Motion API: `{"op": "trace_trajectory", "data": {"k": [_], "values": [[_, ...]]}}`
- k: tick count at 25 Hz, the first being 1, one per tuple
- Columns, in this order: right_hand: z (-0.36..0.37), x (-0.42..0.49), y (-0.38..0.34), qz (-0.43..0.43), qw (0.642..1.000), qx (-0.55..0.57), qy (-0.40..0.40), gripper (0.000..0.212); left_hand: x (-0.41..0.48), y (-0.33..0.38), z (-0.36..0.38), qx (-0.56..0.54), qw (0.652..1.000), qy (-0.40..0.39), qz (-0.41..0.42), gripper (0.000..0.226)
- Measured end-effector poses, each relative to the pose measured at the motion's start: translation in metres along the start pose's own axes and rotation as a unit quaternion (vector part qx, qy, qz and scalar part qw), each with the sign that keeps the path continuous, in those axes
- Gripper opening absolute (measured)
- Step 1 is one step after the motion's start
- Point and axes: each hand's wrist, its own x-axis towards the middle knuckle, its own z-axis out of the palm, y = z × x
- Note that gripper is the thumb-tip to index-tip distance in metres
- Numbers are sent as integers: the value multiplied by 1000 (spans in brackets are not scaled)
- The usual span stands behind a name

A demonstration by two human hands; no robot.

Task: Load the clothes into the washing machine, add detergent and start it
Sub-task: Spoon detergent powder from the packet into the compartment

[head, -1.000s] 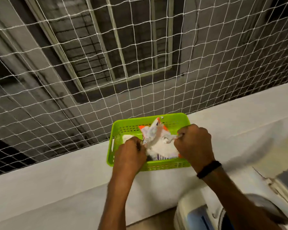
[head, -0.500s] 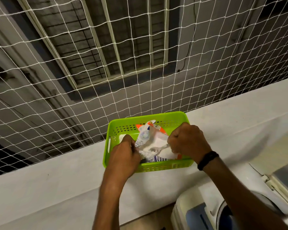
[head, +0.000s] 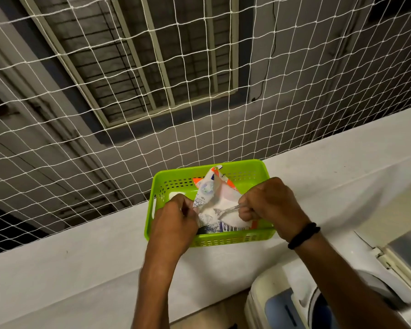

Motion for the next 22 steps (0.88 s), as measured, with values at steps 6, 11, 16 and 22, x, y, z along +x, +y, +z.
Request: {"op": "trace_trajectory", "data": {"k": [6,11,16,22], "values": [[-34,-13,-5,-61,996,59,6,17,0,9,3,22,1000,11,-14,9],[-56,-20,1,-43,994,94,-15,16,-5,21,4,32,999,17,-9,6],[-79,-30,12,-46,985,165,-28,21,-15,36,10,42,997,44,45,22],[-127,-57,33,-33,972,227,55,24,-30,72,47,-208,946,187,163,29]]}}
